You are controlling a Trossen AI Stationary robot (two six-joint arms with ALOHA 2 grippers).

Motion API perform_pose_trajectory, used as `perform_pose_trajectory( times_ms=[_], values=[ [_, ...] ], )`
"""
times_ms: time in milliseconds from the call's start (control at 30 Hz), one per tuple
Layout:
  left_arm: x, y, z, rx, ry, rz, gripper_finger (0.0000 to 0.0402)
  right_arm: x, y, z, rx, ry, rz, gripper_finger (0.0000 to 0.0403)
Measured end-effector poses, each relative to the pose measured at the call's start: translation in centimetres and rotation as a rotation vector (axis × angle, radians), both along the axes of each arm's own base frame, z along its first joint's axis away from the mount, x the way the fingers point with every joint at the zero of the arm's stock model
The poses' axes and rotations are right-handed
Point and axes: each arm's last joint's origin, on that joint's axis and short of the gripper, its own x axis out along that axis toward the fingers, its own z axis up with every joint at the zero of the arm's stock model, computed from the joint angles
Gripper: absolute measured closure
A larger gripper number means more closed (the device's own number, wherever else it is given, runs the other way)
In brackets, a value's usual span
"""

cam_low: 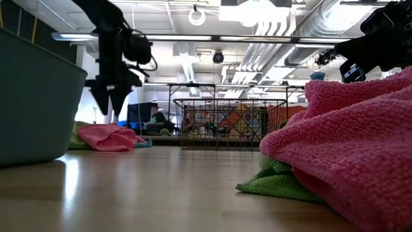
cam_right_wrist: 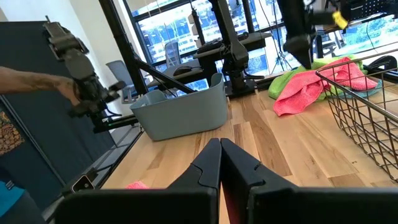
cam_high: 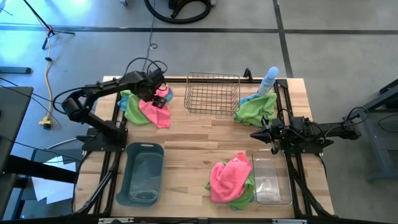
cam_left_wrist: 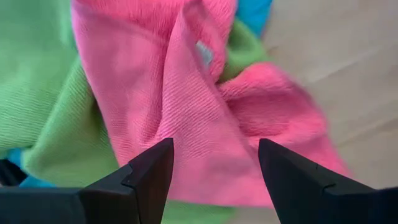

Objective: Sort microfiber towel by color & place in baskets
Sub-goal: Put the top pink towel into the blue bin

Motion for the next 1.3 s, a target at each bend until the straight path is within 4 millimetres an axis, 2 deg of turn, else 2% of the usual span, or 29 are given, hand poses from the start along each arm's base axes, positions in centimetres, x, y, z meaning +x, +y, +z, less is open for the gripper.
perform_pose_trajectory(
  times_ms=[300,500,567,633,767,800,900,967,1067,1300],
  values=[
    [-1.0,0.5,-2.1,0.054,0.034,-0.008,0.0179,0.0,0.0,0.0,0.000,0.000,0.000,0.0402],
    [-1.1,0.5,-2.5,0.035,0.008,-0.027,0.0189,0.0,0.0,0.0,0.000,0.000,0.000,0.0402],
    [-1.1,0.5,-2.5,0.035,0.011,-0.035,0.0212,0.0,0.0,0.0,0.000,0.000,0.000,0.0402],
    [-1.2,0.4,-2.5,0.028,0.020,-0.037,0.0251,0.0,0.0,0.0,0.000,0.000,0.000,0.0402],
    [-1.3,0.3,-2.5,0.019,0.038,-0.077,0.0369,0.0,0.0,0.0,0.000,0.000,0.000,0.0402],
    [-1.3,0.3,-2.5,0.017,0.042,-0.085,0.0385,0.0,0.0,0.0,0.000,0.000,0.000,0.0402],
    [-1.4,0.2,-2.4,0.007,0.056,-0.106,0.0391,0.0,0.0,0.0,0.000,0.000,0.000,0.0402],
    [-1.7,-0.1,-1.7,0.002,0.063,-0.117,0.0398,0.0,0.0,0.0,0.000,0.000,0.000,0.0402],
    [-1.7,-0.2,0.7,0.039,0.031,-0.128,0.0400,0.0,0.0,0.0,0.000,0.000,0.000,0.0402],
    [-2.4,-0.9,9.9,0.260,-0.143,-0.168,0.0401,0.0,0.0,0.0,0.000,0.000,0.000,0.0402]
  ],
)
